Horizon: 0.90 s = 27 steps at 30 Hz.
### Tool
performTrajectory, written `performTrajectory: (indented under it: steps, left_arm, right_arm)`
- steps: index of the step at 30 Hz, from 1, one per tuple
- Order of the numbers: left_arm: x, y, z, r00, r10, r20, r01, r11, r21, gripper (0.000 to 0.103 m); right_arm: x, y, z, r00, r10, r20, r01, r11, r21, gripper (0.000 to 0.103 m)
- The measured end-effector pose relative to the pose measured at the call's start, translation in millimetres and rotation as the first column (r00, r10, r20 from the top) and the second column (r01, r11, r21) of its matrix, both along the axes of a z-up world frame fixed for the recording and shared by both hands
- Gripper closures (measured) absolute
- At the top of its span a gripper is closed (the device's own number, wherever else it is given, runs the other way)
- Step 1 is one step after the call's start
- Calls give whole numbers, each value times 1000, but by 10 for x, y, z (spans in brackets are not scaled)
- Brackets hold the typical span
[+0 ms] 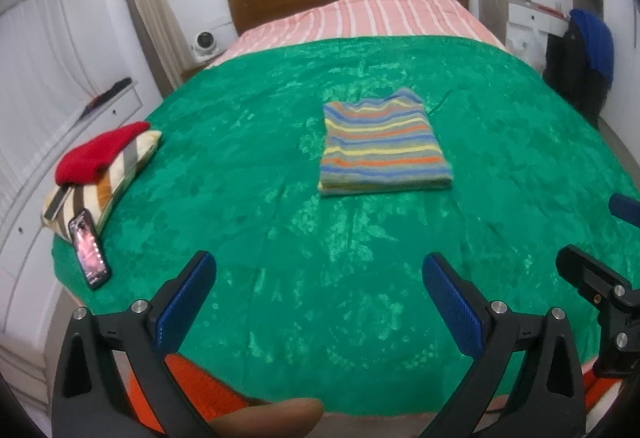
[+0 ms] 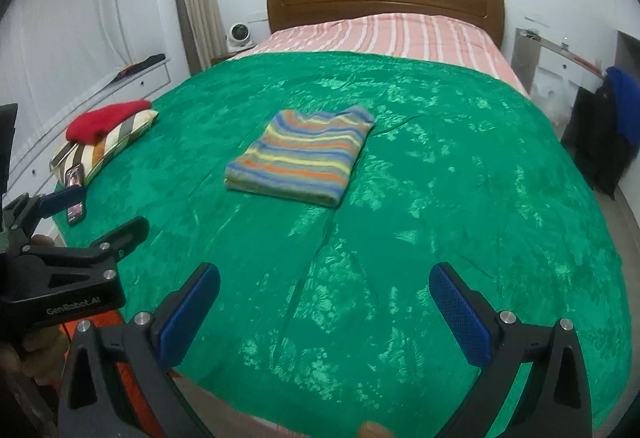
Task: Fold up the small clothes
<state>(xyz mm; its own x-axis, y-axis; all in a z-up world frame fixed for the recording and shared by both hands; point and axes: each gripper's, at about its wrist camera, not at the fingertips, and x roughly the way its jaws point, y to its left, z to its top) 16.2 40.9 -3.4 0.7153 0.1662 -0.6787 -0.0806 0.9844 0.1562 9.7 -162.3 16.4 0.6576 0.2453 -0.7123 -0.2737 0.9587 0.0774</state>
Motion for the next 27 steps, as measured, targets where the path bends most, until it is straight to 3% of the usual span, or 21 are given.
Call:
performTrajectory:
  steps: [9, 11, 16, 20, 27]
  left_arm:
    - [-131, 38, 156, 1000, -24, -6, 24, 999, -39, 0]
    - [-152, 41, 177, 1000, -30, -2, 30, 999, -45, 0]
    - [-214, 73, 246, 998, -29, 54, 32, 998, -52, 0]
    - [-217, 110, 276, 997, -37, 66, 43, 996, -81, 0]
    - [-188, 109, 320, 997, -24, 68, 29, 997, -70, 0]
  right_arm:
    - [-99, -31, 241, 1000, 1, 3, -1, 1000, 17, 0]
    - [-140, -23, 316, 999, -5, 34, 5, 1000, -6, 0]
    - [-219, -89, 458, 995, -11, 102, 5, 998, 55, 0]
    - [-198, -58, 400, 992, -47, 115, 51, 998, -33, 0]
    - [-86, 53, 351, 999, -5, 43, 6, 1000, -21, 0]
